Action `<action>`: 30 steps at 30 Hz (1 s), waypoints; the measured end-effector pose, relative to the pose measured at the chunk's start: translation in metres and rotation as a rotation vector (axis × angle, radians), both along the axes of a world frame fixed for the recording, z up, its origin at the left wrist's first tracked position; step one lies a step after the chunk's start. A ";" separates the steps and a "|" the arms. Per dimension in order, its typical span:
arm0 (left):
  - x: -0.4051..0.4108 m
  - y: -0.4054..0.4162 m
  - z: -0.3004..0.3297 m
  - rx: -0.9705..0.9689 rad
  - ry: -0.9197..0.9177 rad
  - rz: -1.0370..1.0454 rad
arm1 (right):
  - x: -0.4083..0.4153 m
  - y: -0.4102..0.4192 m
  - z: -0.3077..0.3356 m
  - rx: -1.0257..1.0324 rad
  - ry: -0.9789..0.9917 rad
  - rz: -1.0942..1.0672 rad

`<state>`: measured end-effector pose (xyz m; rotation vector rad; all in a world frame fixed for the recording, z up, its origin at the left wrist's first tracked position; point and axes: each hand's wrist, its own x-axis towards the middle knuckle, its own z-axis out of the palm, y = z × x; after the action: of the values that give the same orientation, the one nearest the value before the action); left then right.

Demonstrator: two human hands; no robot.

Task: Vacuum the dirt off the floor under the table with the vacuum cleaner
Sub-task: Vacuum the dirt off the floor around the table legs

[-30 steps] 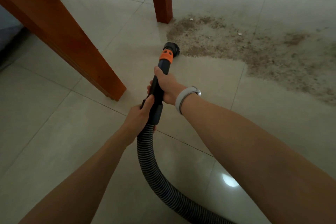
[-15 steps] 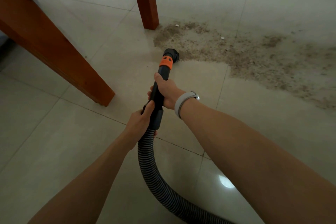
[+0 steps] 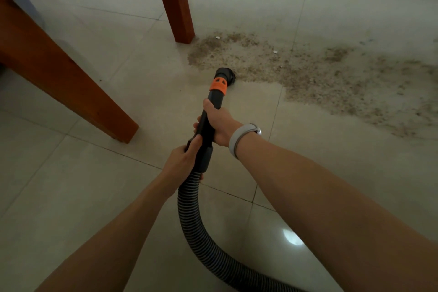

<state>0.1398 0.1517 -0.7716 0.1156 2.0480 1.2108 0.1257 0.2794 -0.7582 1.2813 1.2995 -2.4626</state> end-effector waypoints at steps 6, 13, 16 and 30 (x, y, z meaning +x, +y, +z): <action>0.006 0.013 0.001 0.018 0.004 -0.047 | 0.011 0.014 -0.001 -0.012 0.000 -0.037; 0.011 0.028 0.000 0.019 0.017 -0.102 | 0.024 0.030 -0.001 -0.005 -0.018 -0.080; 0.013 0.033 -0.001 0.016 0.017 -0.128 | 0.029 0.036 0.000 -0.010 -0.021 -0.096; 0.024 0.059 0.000 0.008 0.036 -0.220 | 0.053 0.060 0.003 -0.019 -0.017 -0.186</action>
<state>0.1634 0.2111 -0.7719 0.3592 2.0016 1.0877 0.1782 0.3392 -0.7548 1.4780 1.2007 -2.5715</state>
